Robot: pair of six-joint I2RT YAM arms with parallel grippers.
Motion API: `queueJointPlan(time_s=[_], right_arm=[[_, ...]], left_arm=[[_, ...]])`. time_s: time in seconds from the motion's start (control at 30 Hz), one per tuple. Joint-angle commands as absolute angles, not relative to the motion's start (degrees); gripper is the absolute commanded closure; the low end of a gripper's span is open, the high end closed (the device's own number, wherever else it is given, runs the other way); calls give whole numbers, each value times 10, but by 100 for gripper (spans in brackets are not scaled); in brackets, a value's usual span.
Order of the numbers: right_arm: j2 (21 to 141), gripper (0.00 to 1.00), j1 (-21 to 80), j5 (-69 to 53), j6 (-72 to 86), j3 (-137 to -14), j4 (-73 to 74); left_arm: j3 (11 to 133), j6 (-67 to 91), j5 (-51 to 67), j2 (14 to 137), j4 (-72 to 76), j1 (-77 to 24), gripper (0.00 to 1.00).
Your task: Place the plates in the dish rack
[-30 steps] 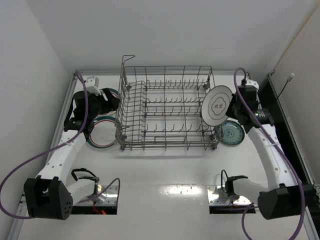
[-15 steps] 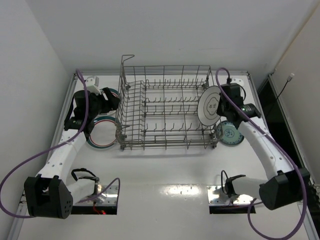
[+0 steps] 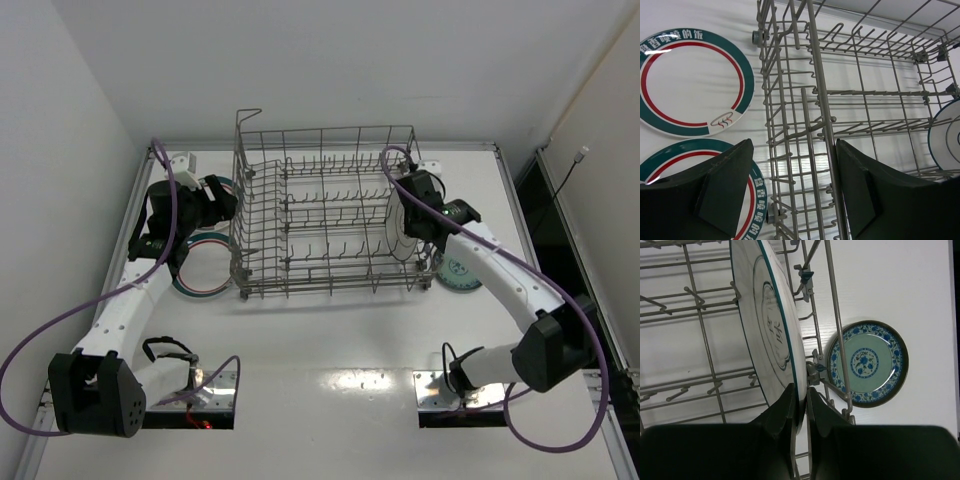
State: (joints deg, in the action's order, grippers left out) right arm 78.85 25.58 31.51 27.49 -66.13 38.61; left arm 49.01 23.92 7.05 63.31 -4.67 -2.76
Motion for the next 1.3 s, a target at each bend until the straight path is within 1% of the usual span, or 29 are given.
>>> queueJointPlan(time_s=[0.0,0.13,0.17,0.2,0.27,0.3,0.33,0.4,0.43,0.47,0.5,0.57,0.6,0.67,0.7,0.77,0.8,0.83,0.87,0.9,0.93,1.03,1.1,1.2,1.27], right_arm=[[803,96,276,291,279,-692,410],[810,93,276,286,279,-723,424],[810,90,276,286,279,-735,439],[810,81,276,296,274,-758,449],[810,67,271,310,274,-784,478],[802,51,264,319,269,-806,487],[796,42,258,324,269,-812,487],[781,32,231,324,269,-818,487],[771,32,219,319,269,-818,487],[743,28,205,313,278,-809,472],[728,23,165,302,285,-787,448],[691,19,108,259,311,-760,426],[683,16,43,237,317,-726,402],[688,2,5,274,369,-703,411],[701,0,-12,263,383,-695,424],[731,0,-64,215,410,-659,412],[739,0,-84,156,422,-644,405],[758,0,-130,125,449,-629,393],[769,0,-156,90,459,-597,385],[780,0,-183,27,467,-583,378],[793,0,-228,6,475,-571,373],[833,0,-287,-47,496,-529,344],[847,0,-304,-89,504,-500,329],[854,2,-309,-115,509,-471,310],[869,5,-315,-141,514,-448,282]], left_arm=[[501,213,40,634,-72,-21,37],[501,213,40,634,-72,-21,37],[501,213,40,634,-72,-21,37],[501,213,40,634,-72,-21,37],[501,213,40,634,-72,-21,37],[501,213,40,634,-72,-21,37],[501,213,40,634,-72,-21,37],[501,213,40,634,-72,-21,37],[501,213,40,634,-72,-21,37],[501,213,40,634,-72,-21,37],[501,213,40,634,-72,-21,37],[501,213,40,634,-72,-21,37],[501,213,40,634,-77,-21,37],[501,213,40,634,-77,-21,37],[501,213,45,634,-77,-21,37],[501,213,45,634,-77,-21,37],[501,213,45,634,-77,-21,37],[501,213,45,628,-77,-21,37],[501,213,45,628,-77,-21,37],[501,213,45,628,-77,-21,37],[501,213,45,628,-77,-21,37],[501,213,45,623,-77,-21,37],[501,213,45,623,-77,-21,37],[501,213,45,623,-77,-21,37],[501,213,45,623,-77,-21,37]])
